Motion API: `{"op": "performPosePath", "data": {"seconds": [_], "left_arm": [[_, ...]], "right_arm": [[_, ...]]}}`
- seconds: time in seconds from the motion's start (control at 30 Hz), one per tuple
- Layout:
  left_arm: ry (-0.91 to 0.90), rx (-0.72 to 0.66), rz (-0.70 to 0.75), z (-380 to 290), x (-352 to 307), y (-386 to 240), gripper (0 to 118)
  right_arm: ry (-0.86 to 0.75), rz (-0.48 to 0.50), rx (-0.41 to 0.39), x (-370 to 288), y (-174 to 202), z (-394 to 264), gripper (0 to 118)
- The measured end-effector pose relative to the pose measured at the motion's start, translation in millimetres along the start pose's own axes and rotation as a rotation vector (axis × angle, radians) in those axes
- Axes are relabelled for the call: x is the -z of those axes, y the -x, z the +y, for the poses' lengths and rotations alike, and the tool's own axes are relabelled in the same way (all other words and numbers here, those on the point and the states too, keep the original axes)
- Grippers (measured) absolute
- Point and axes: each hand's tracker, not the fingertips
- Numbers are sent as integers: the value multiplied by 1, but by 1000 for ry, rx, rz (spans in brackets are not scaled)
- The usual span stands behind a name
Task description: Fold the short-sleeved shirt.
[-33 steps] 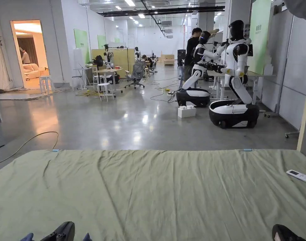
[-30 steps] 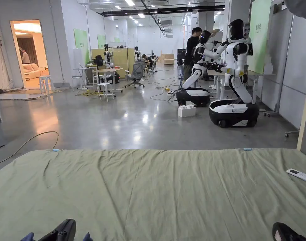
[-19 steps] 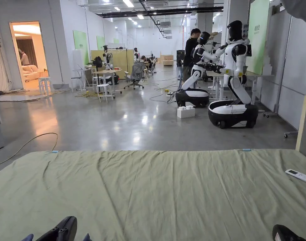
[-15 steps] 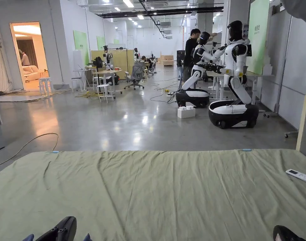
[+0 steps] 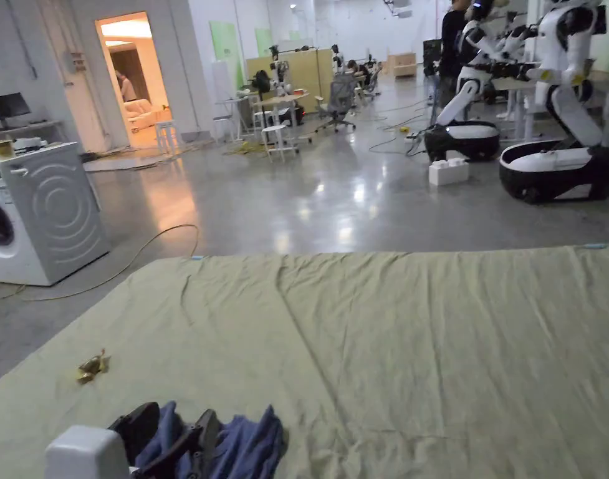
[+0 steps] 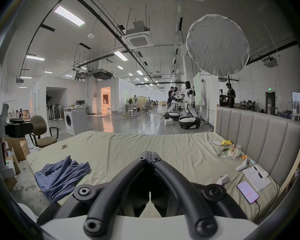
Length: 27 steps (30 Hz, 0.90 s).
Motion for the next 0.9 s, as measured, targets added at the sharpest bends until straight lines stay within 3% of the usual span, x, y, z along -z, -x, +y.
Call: {"op": "performPosePath", "data": {"seconds": [0.03, 0.13, 0.23, 0.33, 0.57, 0.6, 0.63, 0.7, 0.83, 0.9], "left_arm": [[34, -11, 10, -6, 8, 10, 68], [141, 31, 76, -33, 39, 33, 83], [281, -43, 47, -67, 85, 56, 94], [418, -153, 18, -102, 135, 76, 97], [614, -166, 45, -173, 242, 93, 97], [636, -163, 47, -178, 249, 91, 97], [648, -160, 57, -186, 258, 93, 97], [701, -139, 88, -203, 273, 95, 96], [736, -161, 106, -219, 278, 93, 76], [718, -136, 103, -219, 277, 90, 75]], "right_arm": [[24, 9, 14, 1, 0, -3, 0], [61, 14, 24, 3, 2, -6, 0], [103, 18, 28, 8, 3, -12, 0], [142, 21, 18, 12, 3, -17, 0], [238, -12, 50, 16, -3, -35, 0], [305, -23, 86, 16, -4, -39, 0], [254, -27, 37, 17, -5, -39, 0], [306, -40, 32, 17, -6, -45, 0], [338, -49, 34, 17, -10, -54, 0], [352, -50, 39, 16, -12, -58, 0]]}}
